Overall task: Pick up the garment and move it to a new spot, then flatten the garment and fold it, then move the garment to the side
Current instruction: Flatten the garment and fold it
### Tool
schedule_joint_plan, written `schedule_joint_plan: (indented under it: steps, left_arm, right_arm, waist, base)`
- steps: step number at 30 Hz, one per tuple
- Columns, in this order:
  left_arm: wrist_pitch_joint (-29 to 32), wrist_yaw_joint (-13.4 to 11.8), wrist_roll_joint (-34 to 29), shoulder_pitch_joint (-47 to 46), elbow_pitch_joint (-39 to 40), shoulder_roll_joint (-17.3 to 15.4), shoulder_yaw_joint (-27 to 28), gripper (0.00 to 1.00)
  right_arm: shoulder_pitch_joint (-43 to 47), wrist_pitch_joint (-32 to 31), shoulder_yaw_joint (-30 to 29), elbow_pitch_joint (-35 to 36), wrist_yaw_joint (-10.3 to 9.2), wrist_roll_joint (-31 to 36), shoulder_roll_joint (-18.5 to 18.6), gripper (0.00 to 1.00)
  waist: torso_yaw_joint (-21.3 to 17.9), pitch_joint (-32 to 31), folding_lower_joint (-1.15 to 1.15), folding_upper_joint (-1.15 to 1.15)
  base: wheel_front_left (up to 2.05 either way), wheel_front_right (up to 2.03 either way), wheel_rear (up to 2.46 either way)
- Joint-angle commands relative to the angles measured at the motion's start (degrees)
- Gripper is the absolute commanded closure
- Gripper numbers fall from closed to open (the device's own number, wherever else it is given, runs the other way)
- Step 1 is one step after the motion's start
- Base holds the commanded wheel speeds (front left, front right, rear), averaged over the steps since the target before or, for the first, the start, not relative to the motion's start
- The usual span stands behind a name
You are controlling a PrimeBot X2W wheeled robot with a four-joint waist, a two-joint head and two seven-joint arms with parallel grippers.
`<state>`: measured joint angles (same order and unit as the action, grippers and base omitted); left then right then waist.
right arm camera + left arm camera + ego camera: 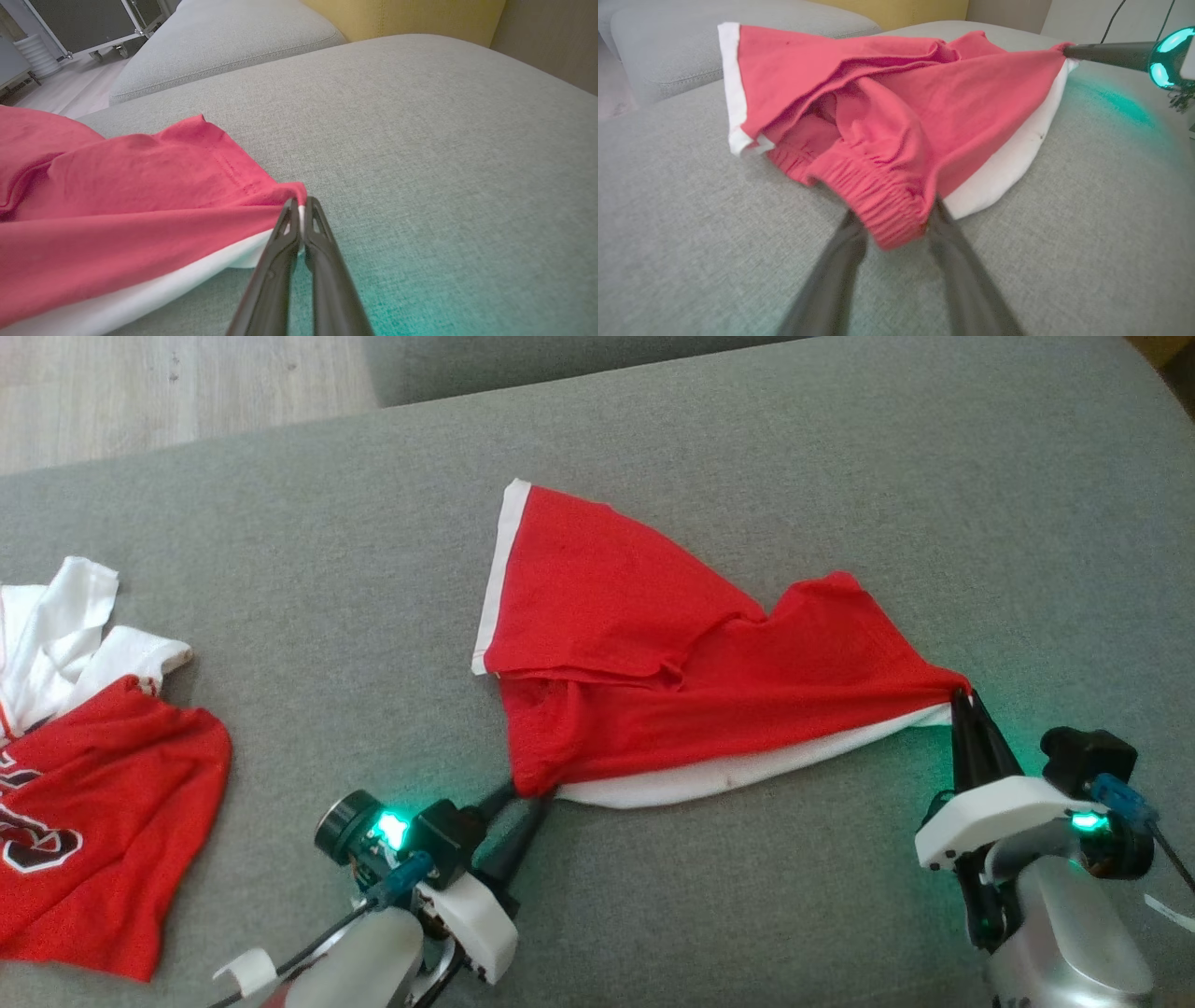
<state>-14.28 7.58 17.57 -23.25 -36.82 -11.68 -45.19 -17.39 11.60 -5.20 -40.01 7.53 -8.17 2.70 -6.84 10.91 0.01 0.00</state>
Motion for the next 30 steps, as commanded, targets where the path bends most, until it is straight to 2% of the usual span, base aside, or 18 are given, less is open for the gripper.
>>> schedule_joint_plan:
  steps: [1,10,18,19,20,24,27,30]
  left_arm:
    - [-0.7,-0.09,0.47,-1.89,1.9,-1.03,1.19,1.0]
    - [-0.71,-0.09,0.55,0.55,6.58,-3.46,2.51,1.0]
    - [-0.52,-0.09,2.09,0.34,8.82,-6.85,1.63,1.0]
    - [-0.02,-0.09,2.94,-0.48,9.43,-7.79,1.02,1.0]
    - [2.17,-0.09,4.0,-3.24,11.05,-10.6,-0.88,1.0]
    - [8.91,-0.09,6.74,-12.37,14.83,-17.85,-5.34,1.0]
    - [15.11,-0.09,12.27,-20.23,17.59,-22.08,-8.03,1.0]
    - [19.85,-0.09,14.87,-28.65,19.36,-26.4,-12.0,1.0]
  right_arm:
    - [-1.94,0.74,1.1,1.11,-0.04,-0.22,0.18,1.0]
    - [-2.43,1.24,0.62,0.3,-0.04,0.13,0.18,1.0]
    - [-3.95,1.52,4.2,2.96,-0.04,-1.92,0.18,1.0]
    - [-4.31,1.32,4.96,3.74,-0.04,-2.62,0.18,1.0]
    - [-5.23,0.62,6.62,5.53,-0.04,-3.86,0.18,1.0]
    - [-7.66,-1.88,10.24,9.43,-0.04,-6.05,0.18,1.0]
    - [-10.28,-3.94,12.74,12.34,-0.04,-7.97,0.18,1.0]
    - [-13.98,-5.6,15.13,14.81,-0.04,-9.48,0.18,1.0]
  waist:
    - [0.12,-0.16,-0.01,0.0]
    - [0.84,-2.53,-0.01,0.0]
    - [0.65,-5.41,-0.01,0.0]
    - [0.63,-5.89,-0.01,0.0]
    - [0.6,-6.91,-0.01,0.0]
    - [0.46,-9.25,-0.01,0.0]
    - [0.02,-10.64,-0.01,0.0]
    - [-0.69,-11.53,-0.01,0.0]
  base:
    - [0.0,0.0,0.0]
    - [0.0,0.0,0.0]
    - [0.0,0.0,0.0]
    - [0.0,0.0,0.0]
    - [0.0,0.0,0.0]
    - [0.0,0.0,0.0]
    - [0.0,0.0,0.0]
    - [0.0,0.0,0.0]
